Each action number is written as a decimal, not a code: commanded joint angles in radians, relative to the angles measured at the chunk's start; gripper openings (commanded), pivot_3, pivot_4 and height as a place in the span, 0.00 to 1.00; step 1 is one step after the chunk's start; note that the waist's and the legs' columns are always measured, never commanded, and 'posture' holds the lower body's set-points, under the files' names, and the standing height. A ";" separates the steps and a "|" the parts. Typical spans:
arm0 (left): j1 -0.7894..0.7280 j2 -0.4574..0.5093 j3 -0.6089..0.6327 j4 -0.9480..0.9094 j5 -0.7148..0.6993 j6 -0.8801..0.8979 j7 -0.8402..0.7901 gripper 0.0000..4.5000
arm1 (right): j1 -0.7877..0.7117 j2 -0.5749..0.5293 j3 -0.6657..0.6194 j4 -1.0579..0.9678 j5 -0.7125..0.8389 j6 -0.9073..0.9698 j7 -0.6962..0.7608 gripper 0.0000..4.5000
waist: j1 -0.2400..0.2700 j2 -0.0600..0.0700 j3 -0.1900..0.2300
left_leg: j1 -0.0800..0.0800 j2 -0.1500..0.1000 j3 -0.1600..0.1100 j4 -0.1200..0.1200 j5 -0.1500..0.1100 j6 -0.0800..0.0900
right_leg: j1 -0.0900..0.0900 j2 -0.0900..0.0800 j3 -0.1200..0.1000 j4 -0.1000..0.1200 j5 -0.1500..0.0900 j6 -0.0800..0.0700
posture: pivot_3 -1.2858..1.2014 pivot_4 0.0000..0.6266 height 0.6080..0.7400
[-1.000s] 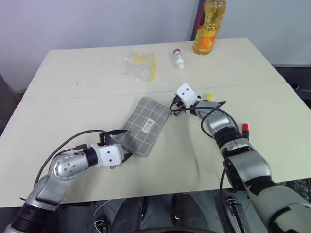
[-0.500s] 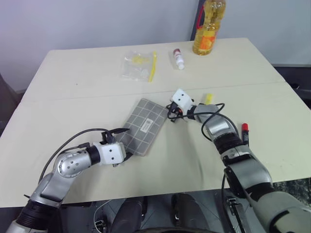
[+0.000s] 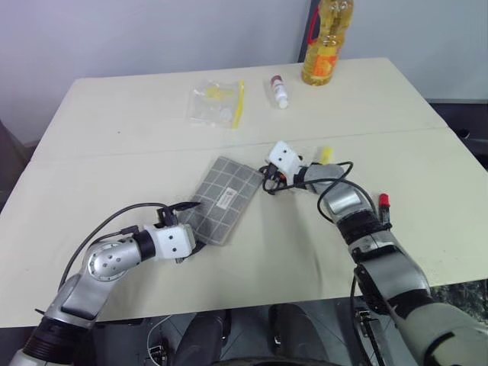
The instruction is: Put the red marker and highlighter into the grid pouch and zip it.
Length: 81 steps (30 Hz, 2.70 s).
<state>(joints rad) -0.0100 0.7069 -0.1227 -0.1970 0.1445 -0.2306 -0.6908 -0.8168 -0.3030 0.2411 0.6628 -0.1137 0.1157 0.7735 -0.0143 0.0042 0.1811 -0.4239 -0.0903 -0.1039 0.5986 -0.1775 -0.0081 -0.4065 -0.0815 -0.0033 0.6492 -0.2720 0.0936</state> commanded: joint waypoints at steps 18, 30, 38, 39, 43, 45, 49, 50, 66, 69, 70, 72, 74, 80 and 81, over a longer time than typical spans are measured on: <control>-0.032 0.001 0.044 0.049 -0.029 -0.066 0.036 0.14 | 0.047 -0.019 -0.019 -0.141 0.011 0.033 0.010 0.00 | 0.001 0.000 0.000 | 0.000 0.000 0.000 -0.001 0.000 0.000 | -0.001 0.000 0.000 0.000 0.000 0.000 | 0.52 0.24 1.00; -0.078 -0.145 0.093 -0.104 -0.317 0.246 0.028 0.01 | 0.094 -0.162 -0.209 -0.339 0.078 0.171 -0.108 0.00 | 0.005 -0.001 0.000 | -0.002 0.000 0.000 0.000 0.000 0.000 | -0.001 0.000 0.000 0.000 0.000 0.000 | 0.52 0.24 1.00; -0.198 -0.230 0.085 -0.119 -0.462 0.432 0.013 0.00 | 0.267 -0.241 -0.324 -0.655 0.284 0.367 0.002 0.78 | -0.002 -0.001 0.001 | -0.001 0.000 0.000 0.000 0.001 0.000 | 0.000 0.000 0.000 0.000 0.000 0.001 | 0.52 0.24 1.00; -0.218 -0.241 0.084 -0.111 -0.475 0.445 0.009 0.00 | 0.283 -0.246 -0.328 -0.685 0.298 0.382 0.005 0.89 | -0.002 -0.001 0.001 | -0.001 0.000 0.000 0.000 0.001 0.000 | 0.000 0.000 0.000 0.000 0.000 0.001 | 0.52 0.24 1.00; -0.275 -0.269 0.073 -0.076 -0.491 0.466 -0.004 0.00 | 0.317 -0.246 -0.330 -0.742 0.317 0.414 -0.021 0.99 | 0.003 -0.002 0.001 | -0.001 0.000 0.000 0.001 0.001 0.000 | 0.000 0.000 0.000 0.000 0.000 0.001 | 0.52 0.24 1.00; -0.299 -0.281 0.064 -0.056 -0.488 0.463 -0.013 0.00 | 0.323 -0.234 -0.327 -0.753 0.320 0.420 -0.042 0.99 | 0.004 -0.002 0.001 | -0.001 0.000 0.000 0.002 0.001 0.000 | 0.001 0.000 0.000 0.000 0.000 0.001 | 0.52 0.24 1.00; -0.318 -0.300 0.048 -0.018 -0.475 0.441 -0.032 0.00 | 0.311 -0.181 -0.336 -0.760 0.353 0.441 -0.097 0.99 | 0.003 -0.002 0.001 | -0.002 0.000 0.000 0.002 0.001 0.000 | 0.001 0.000 0.000 -0.001 0.000 0.001 | 0.52 0.24 1.00; -0.319 -0.302 0.046 -0.014 -0.472 0.439 -0.035 0.00 | 0.309 -0.176 -0.334 -0.760 0.353 0.440 -0.107 0.99 | 0.003 -0.002 0.001 | -0.002 0.000 0.000 0.002 0.001 0.000 | 0.001 0.000 0.000 -0.001 0.000 0.001 | 0.52 0.24 1.00; -0.286 -0.305 0.019 -0.037 -0.437 0.432 -0.028 0.00 | 0.274 -0.155 -0.313 -0.719 0.394 0.442 -0.123 0.10 | 0.004 -0.002 0.001 | -0.002 0.000 0.000 0.002 0.001 0.000 | 0.001 0.000 0.000 -0.001 0.000 0.001 | 0.52 0.24 1.00; -0.287 -0.306 0.011 -0.023 -0.405 0.414 -0.019 0.00 | 0.282 -0.173 -0.290 -0.731 0.375 0.439 -0.114 0.01 | 0.004 -0.002 0.001 | -0.002 0.000 0.000 0.002 0.001 0.000 | 0.001 0.000 0.000 -0.001 0.000 0.000 | 0.52 0.24 1.00; -0.290 -0.309 0.006 -0.014 -0.387 0.402 -0.011 0.00 | 0.289 -0.190 -0.266 -0.745 0.357 0.441 -0.105 0.01 | 0.004 -0.002 0.001 | -0.002 0.000 0.000 0.002 0.001 0.000 | 0.001 0.000 0.000 -0.001 0.000 0.001 | 0.52 0.24 1.00; -0.298 -0.314 -0.002 0.001 -0.362 0.385 -0.002 0.00 | 0.300 -0.220 -0.224 -0.768 0.328 0.438 -0.090 0.01 | 0.005 -0.002 0.001 | -0.002 0.000 0.000 0.002 0.001 0.000 | 0.001 0.000 0.000 -0.001 0.000 0.000 | 0.52 0.24 1.00; -0.307 -0.320 -0.018 0.018 -0.326 0.364 0.013 0.00 | 0.307 -0.249 -0.181 -0.799 0.301 0.437 -0.078 0.01 | 0.005 -0.002 0.001 | -0.002 0.000 0.000 0.002 0.001 0.000 | 0.001 0.000 0.000 -0.001 0.000 0.000 | 0.52 0.24 1.00; -0.332 -0.349 -0.087 0.067 -0.215 0.291 0.056 0.00 | 0.290 -0.315 -0.075 -0.877 0.222 0.452 -0.050 0.01 | 0.005 -0.002 0.001 | -0.002 0.000 0.000 0.002 0.001 0.000 | 0.001 0.000 0.000 -0.001 0.000 0.001 | 0.52 0.24 1.00; -0.336 -0.355 -0.101 0.076 -0.196 0.278 0.061 0.00 | 0.290 -0.327 -0.057 -0.895 0.212 0.452 -0.039 0.01 | 0.006 -0.002 0.001 | -0.002 0.000 0.000 0.002 0.001 0.000 | 0.001 0.000 0.000 -0.001 0.000 0.001 | 0.52 0.24 1.00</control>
<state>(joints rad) -0.3265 0.3610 -0.2030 -0.1133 -0.0812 0.0871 -0.6444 -0.5070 -0.6196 0.1613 -0.1661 0.1143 0.5711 0.7138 -0.0083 0.0020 0.1820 -0.4257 -0.0906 -0.1037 0.6007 -0.1770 -0.0079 -0.4056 -0.0817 -0.0037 0.6481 -0.2718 0.0942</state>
